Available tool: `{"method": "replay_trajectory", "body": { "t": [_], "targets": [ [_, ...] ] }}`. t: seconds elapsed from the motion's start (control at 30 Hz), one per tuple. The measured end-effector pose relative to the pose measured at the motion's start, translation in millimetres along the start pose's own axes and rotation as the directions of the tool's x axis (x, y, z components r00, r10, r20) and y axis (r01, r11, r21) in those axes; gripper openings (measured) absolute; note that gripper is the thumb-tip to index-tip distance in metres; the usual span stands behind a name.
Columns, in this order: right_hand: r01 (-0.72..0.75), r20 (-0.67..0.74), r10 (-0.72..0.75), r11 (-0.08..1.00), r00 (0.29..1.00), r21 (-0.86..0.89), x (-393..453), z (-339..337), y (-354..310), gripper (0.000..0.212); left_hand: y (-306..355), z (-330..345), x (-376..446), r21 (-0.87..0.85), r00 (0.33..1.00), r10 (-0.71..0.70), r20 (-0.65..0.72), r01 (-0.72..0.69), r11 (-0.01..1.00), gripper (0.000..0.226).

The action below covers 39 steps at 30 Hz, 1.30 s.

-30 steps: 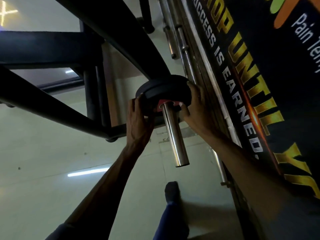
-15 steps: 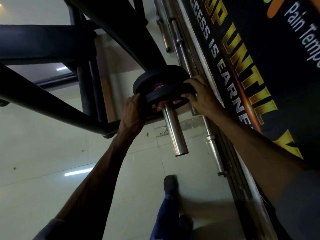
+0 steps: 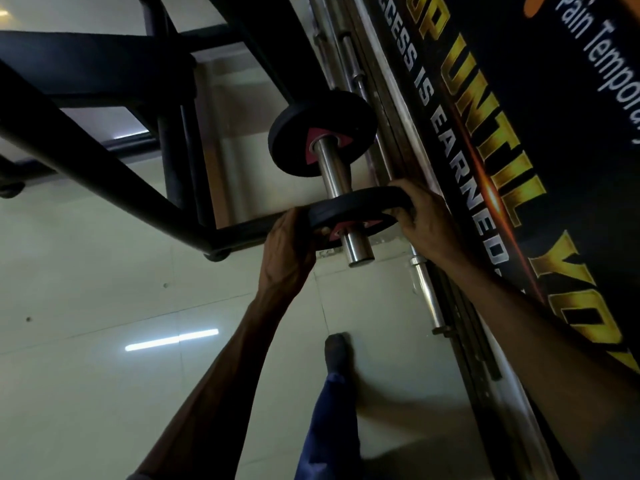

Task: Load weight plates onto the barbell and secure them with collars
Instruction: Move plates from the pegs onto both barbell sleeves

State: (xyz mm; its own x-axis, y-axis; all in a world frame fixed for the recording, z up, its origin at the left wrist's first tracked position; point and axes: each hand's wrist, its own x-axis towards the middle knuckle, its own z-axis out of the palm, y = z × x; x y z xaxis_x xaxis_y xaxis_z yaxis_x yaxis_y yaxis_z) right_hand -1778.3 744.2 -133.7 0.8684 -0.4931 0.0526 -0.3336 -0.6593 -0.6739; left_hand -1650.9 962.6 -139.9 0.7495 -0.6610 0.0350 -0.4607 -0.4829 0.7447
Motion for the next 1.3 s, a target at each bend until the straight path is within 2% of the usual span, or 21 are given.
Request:
{"method": "replay_trajectory", "body": {
  "t": [0.1,0.23,0.37,0.47,0.57,0.73,0.97,1.13,1.3],
  "targets": [
    [-0.006,-0.04,0.007,1.0,0.999,0.025,-31,2,2,0.038,5,4,-26,-0.036,1.0,-0.005,0.004,0.005,0.999,0.025],
    [-0.047,-0.034,0.049,0.997,0.998,0.053,-79,-1,-4,0.038,18,5,-72,-0.074,0.999,-0.014,0.032,0.016,0.997,0.056],
    [-0.064,0.048,0.062,0.997,0.997,0.033,-135,-14,-28,0.036,26,-1,-131,-0.098,0.998,-0.02,0.055,0.025,0.995,0.048],
    [-0.046,0.051,0.043,0.997,0.998,0.056,-174,-24,-60,0.036,37,-21,-179,-0.134,0.999,-0.031,0.032,0.035,0.99,0.043],
    [0.002,0.034,-0.006,0.994,0.999,0.113,-206,-31,-97,0.034,55,-56,-228,-0.183,0.997,-0.056,-0.054,0.045,0.982,0.043],
    [0.097,-0.049,-0.088,0.972,0.995,0.213,-242,-34,-166,0.043,82,-132,-291,-0.201,0.969,-0.072,-0.237,0.024,0.979,0.029],
    [0.216,-0.071,-0.204,0.908,0.976,0.36,-264,-35,-276,0.042,110,-220,-359,-0.221,0.867,-0.131,-0.482,0.025,0.975,0.022],
    [0.308,-0.062,-0.309,0.866,0.949,0.394,-274,-39,-347,0.038,117,-273,-397,-0.209,0.807,-0.151,-0.571,0.035,0.977,0.021],
    [0.36,-0.083,-0.357,0.851,0.93,0.383,-281,-24,-400,0.046,111,-321,-423,-0.185,0.769,-0.129,-0.626,0.014,0.983,0.025]
  ]
}}
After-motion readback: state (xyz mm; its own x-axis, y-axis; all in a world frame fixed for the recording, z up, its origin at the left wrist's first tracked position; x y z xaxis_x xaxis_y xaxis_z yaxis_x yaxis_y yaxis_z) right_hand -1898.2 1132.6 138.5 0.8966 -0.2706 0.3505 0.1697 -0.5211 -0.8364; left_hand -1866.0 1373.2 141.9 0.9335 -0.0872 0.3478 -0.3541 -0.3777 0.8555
